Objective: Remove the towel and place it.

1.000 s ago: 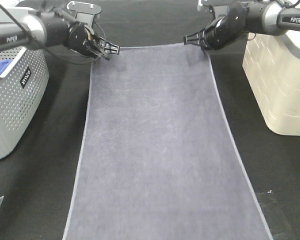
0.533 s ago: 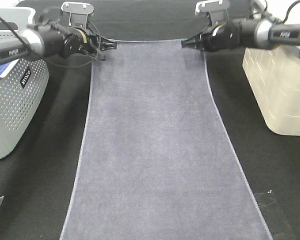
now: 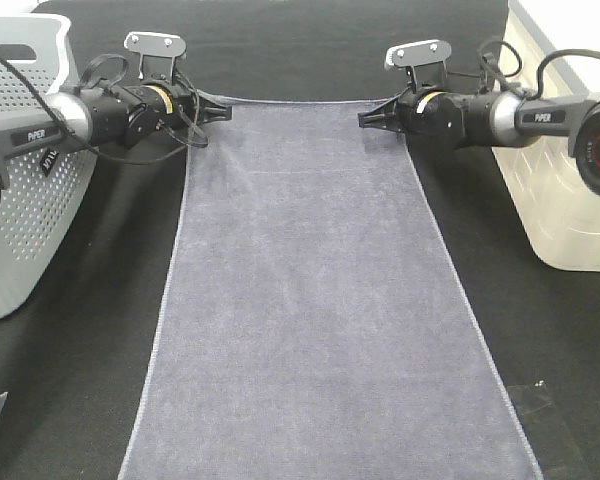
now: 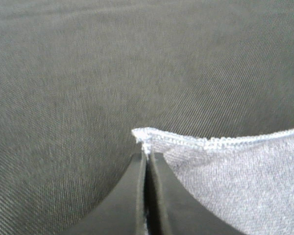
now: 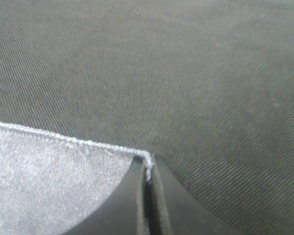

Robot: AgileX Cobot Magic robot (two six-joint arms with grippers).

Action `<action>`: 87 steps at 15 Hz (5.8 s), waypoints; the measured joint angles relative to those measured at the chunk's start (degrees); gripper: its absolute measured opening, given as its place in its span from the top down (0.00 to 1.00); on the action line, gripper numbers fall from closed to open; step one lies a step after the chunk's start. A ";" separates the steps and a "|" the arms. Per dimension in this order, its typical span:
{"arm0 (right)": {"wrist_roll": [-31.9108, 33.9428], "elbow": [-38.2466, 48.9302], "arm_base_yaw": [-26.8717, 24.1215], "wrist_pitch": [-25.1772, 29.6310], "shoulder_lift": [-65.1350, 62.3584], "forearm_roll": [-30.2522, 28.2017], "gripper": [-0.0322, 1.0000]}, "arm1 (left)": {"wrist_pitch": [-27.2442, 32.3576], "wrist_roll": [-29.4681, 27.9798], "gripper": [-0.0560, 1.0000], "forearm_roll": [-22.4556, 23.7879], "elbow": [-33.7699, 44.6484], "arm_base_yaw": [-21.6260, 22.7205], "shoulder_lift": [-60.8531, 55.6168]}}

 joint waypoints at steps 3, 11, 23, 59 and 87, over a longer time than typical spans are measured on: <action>0.00 0.00 0.00 -1.60 0.11 -0.06 0.93 | 1.55 -0.23 0.93 -0.06 0.00 0.00 0.23; 0.00 0.00 -0.06 -1.38 0.11 -0.06 0.30 | 2.18 -0.23 0.38 -1.09 -0.11 0.00 0.23; 0.00 0.00 -0.06 12.20 -3.44 0.00 0.12 | 7.51 -0.23 0.30 -1.09 -0.40 0.00 -5.10; 0.00 29.68 -0.06 81.65 -72.88 6.88 0.12 | 71.10 15.87 0.30 -12.03 55.35 -5.50 -93.22; -2.06 88.29 -0.06 73.74 -140.55 8.65 0.12 | 62.11 33.63 0.30 -32.37 101.81 -5.50 -147.59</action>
